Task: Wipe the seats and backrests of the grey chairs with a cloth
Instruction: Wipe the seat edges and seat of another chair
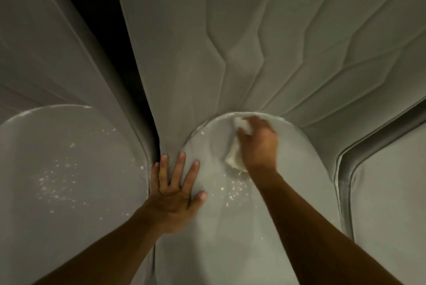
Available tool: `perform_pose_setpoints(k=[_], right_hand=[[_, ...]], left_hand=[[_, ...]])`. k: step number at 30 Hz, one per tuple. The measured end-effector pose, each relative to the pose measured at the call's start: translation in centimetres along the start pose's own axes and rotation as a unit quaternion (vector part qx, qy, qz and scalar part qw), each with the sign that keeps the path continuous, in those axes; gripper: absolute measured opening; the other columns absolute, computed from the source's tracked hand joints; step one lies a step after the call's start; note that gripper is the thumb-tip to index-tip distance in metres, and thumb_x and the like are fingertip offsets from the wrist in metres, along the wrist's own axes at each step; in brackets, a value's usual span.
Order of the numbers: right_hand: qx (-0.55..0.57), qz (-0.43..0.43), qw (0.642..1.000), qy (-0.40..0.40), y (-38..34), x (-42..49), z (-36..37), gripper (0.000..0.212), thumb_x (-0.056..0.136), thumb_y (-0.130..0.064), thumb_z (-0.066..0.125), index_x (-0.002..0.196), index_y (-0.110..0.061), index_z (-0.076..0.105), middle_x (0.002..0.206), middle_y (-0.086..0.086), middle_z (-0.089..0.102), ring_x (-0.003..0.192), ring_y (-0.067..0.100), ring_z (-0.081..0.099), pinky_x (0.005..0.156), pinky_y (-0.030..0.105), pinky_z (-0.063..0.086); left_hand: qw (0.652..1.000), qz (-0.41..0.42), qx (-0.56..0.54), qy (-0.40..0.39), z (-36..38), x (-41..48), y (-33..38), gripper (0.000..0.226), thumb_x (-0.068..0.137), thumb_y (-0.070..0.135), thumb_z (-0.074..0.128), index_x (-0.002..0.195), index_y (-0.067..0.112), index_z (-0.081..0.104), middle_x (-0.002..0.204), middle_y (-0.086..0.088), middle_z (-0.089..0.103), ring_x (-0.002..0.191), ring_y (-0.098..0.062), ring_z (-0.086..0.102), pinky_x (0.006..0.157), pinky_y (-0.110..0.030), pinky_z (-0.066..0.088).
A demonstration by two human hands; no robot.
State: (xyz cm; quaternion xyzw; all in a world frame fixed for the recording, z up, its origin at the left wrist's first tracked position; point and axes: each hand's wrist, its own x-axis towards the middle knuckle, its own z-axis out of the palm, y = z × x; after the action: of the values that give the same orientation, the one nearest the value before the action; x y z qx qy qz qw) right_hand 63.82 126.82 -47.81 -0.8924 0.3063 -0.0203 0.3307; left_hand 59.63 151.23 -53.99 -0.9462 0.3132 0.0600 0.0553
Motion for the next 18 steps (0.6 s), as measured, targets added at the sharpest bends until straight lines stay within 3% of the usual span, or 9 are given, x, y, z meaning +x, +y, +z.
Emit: perform_pose_setpoints(k=[1,3,5,6,9,12,15,18], right_hand=[[0.040,0.071,0.994,0.076,1.3,0.2,-1.0,0.027,0.087,-0.021,0.068,0.112,-0.010,0.070,0.108,0.013,0.070,0.100,0.033,0.065,0.092,0.035,0.048],[0.107,0.222,0.947,0.205,3.2,0.8,-3.3,0.028,0.088,-0.025,0.068,0.109,-0.006,0.069,0.104,0.015,0.072,0.098,0.033,0.067,0.086,0.032,0.048],[0.126,0.333,0.897,0.263,4.4,1.5,-4.6,0.027,0.089,-0.025,0.067,0.110,-0.008,0.071,0.106,0.013,0.073,0.100,0.027,0.068,0.075,0.020,0.042],[0.127,0.348,0.892,0.258,4.6,1.8,-4.5,0.027,0.090,-0.027,0.066,0.110,-0.009,0.071,0.106,0.012,0.073,0.100,0.025,0.068,0.073,0.017,0.040],[0.096,0.296,0.932,0.186,2.6,1.6,-3.0,0.031,0.095,-0.033,0.061,0.106,-0.006,0.072,0.100,0.013,0.072,0.094,0.022,0.067,0.072,0.020,0.036],[0.069,0.201,0.972,0.100,-0.7,1.7,0.0,0.027,0.096,-0.031,0.061,0.100,-0.007,0.073,0.099,0.016,0.073,0.098,0.034,0.067,0.079,0.029,0.042],[0.056,0.180,0.982,0.033,-4.7,1.9,2.1,0.024,0.095,-0.025,0.061,0.111,-0.009,0.071,0.112,0.016,0.071,0.110,0.035,0.063,0.093,0.031,0.041],[0.059,0.145,0.988,-0.013,-6.6,1.1,3.6,0.025,0.096,-0.022,0.060,0.114,-0.007,0.070,0.115,0.015,0.070,0.110,0.034,0.063,0.092,0.028,0.041]], left_hand=[[1.000,0.000,0.001,0.006,0.2,0.0,0.0,0.075,0.100,0.067,0.019,0.158,0.022,0.032,0.163,-0.016,0.029,0.153,-0.044,-0.012,0.119,-0.047,0.005],[1.000,-0.003,0.001,0.022,0.5,0.0,0.0,0.077,0.100,0.068,0.019,0.160,0.022,0.027,0.166,-0.017,0.022,0.153,-0.044,-0.013,0.119,-0.047,0.005],[0.999,-0.002,0.003,0.037,0.7,0.1,0.1,0.078,0.099,0.069,0.018,0.162,0.022,0.019,0.167,-0.017,0.019,0.153,-0.045,-0.012,0.119,-0.047,0.005],[0.999,-0.002,0.002,0.043,0.8,0.1,0.0,0.079,0.099,0.069,0.018,0.162,0.022,0.017,0.166,-0.017,0.020,0.153,-0.045,-0.012,0.120,-0.047,0.005],[0.999,-0.003,-0.008,0.048,1.2,0.0,0.2,0.080,0.098,0.070,0.017,0.163,0.023,0.012,0.164,-0.017,0.023,0.153,-0.045,-0.013,0.119,-0.048,0.005],[0.999,-0.004,-0.011,0.044,1.4,0.0,0.2,0.080,0.098,0.070,0.017,0.162,0.023,0.013,0.164,-0.018,0.023,0.152,-0.046,-0.013,0.119,-0.049,0.006],[0.999,-0.002,-0.023,0.035,1.5,0.0,0.3,0.082,0.097,0.071,0.015,0.162,0.022,0.013,0.167,-0.017,0.016,0.152,-0.046,-0.012,0.119,-0.051,0.004],[0.998,-0.002,-0.041,0.037,1.5,0.0,0.2,0.084,0.097,0.072,0.015,0.163,0.021,0.011,0.168,-0.016,0.013,0.153,-0.046,-0.011,0.120,-0.053,0.002]])
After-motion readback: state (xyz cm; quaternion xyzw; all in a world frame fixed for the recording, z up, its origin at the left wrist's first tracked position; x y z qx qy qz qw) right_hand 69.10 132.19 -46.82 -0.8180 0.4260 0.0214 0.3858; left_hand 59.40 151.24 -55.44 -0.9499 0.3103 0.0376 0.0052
